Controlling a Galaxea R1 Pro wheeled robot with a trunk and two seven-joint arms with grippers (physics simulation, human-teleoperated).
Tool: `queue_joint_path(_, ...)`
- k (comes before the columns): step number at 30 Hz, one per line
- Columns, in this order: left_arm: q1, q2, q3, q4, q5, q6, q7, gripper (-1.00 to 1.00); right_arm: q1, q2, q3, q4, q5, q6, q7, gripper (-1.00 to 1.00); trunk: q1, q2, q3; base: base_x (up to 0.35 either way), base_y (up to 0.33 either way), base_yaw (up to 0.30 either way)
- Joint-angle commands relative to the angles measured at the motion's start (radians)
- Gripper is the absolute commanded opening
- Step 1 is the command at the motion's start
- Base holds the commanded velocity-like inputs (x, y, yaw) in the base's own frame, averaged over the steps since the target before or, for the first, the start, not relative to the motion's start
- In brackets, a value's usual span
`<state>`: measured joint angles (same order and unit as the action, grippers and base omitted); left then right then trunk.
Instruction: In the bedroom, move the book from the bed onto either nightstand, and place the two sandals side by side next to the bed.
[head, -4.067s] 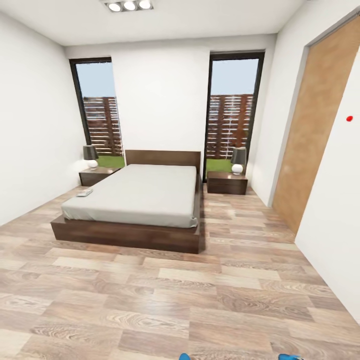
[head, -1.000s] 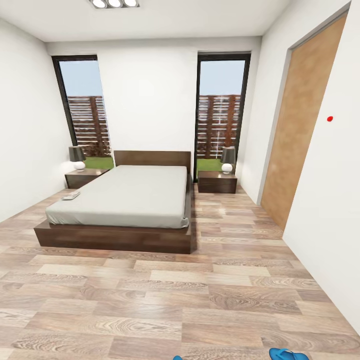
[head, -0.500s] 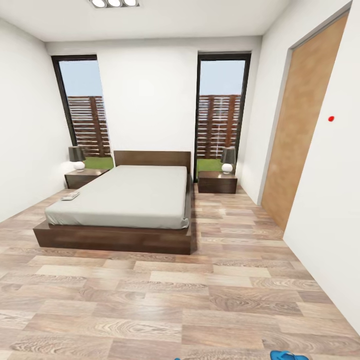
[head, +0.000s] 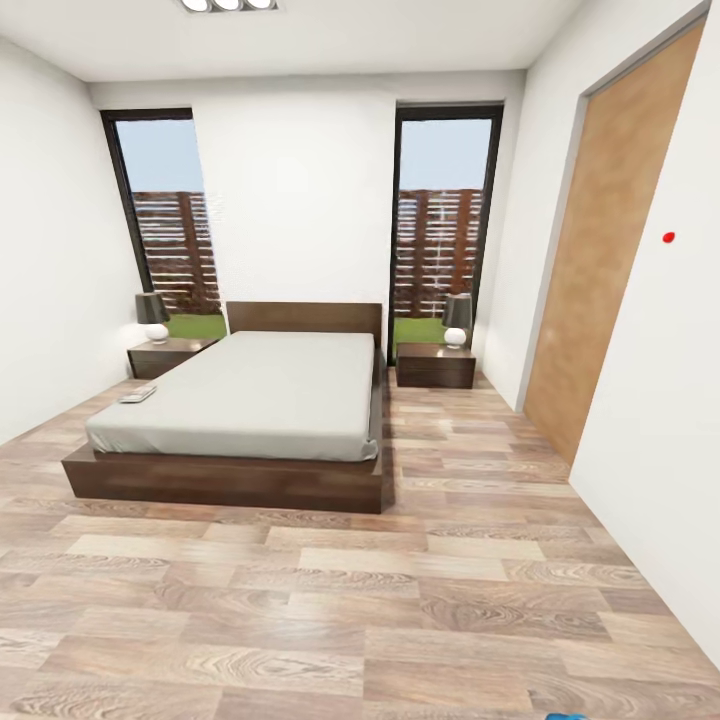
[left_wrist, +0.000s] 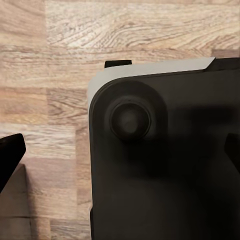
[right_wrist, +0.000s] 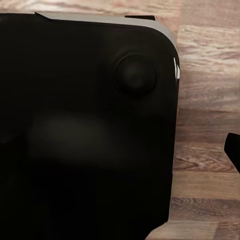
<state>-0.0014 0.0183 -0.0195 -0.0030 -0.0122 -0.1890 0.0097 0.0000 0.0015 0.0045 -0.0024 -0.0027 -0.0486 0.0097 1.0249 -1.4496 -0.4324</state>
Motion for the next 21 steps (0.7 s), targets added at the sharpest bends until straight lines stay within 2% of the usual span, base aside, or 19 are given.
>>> queue_joint_path(1,0.0,0.0,-0.002,0.0,-0.001,-0.003,0.001,1.0,0.0,0.0,0.001,0.0,0.0,-0.003,0.001,1.0,0.0,0.0,-0.001,0.053,0.0,0.0)
queue_joint_path(21,0.0,0.0,-0.002,0.0,-0.001,-0.003,0.001,1.0,0.0,0.0,0.0,-0.001,0.0,-0.003,0.001,1.0,0.0,0.0,-0.001,0.059,-0.014,0.0)
